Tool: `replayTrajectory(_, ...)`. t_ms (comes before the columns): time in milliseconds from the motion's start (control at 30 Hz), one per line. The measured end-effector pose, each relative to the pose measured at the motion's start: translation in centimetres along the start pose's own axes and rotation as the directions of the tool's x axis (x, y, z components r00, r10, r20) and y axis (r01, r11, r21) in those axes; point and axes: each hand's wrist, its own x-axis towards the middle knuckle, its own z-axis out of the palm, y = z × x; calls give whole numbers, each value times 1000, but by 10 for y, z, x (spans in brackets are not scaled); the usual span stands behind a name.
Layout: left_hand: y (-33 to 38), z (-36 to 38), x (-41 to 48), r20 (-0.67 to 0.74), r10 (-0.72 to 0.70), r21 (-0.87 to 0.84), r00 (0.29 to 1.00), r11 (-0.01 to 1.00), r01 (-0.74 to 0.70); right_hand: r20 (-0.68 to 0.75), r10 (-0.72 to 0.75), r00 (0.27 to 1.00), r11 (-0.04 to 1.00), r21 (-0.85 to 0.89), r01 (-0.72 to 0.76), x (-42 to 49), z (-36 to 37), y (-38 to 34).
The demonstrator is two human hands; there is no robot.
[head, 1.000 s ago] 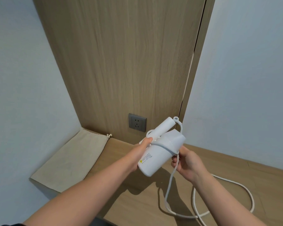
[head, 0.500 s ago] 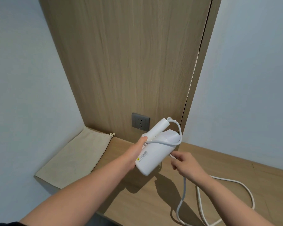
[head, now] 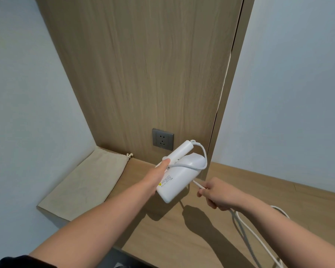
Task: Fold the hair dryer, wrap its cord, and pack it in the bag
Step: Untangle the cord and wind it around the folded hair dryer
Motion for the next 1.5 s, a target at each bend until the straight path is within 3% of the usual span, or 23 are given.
replayTrajectory(133,2,1,2,-42,79,93,996,993,-75,15,-91,996,940,-330,91,-2,-6,-13)
replayTrajectory(433,-2,-1,6,-32,253,338,967,913,-228,89,-192,977,778,-593,207,-14,-25,-32)
replayTrajectory(533,-1,-2,5,1,258,415,966,879,-235,186,-236,954,752,-586,301,-20,-37,-43)
replayTrajectory(633,-1,-3,0,52,297,620,953,739,-264,291,-278,915,717,-572,399,-23,-50,-53)
replayTrajectory(733,-5,-2,0,154,304,709,940,629,-319,189,-366,911,719,-565,406,-17,-62,-57)
replayTrajectory(867,-9,-1,-2,256,287,624,923,680,-385,-90,-407,909,824,-465,323,5,-70,-50)
replayTrajectory(933,-9,1,-2,299,291,595,909,688,-416,-158,-376,913,866,-411,286,15,-70,-44)
replayTrajectory(1100,-13,3,-6,334,270,515,903,750,-415,-157,-371,915,894,-326,307,28,-69,-30)
replayTrajectory(1500,-16,11,-8,377,248,476,893,775,-416,-291,-335,896,938,-197,286,42,-35,-14)
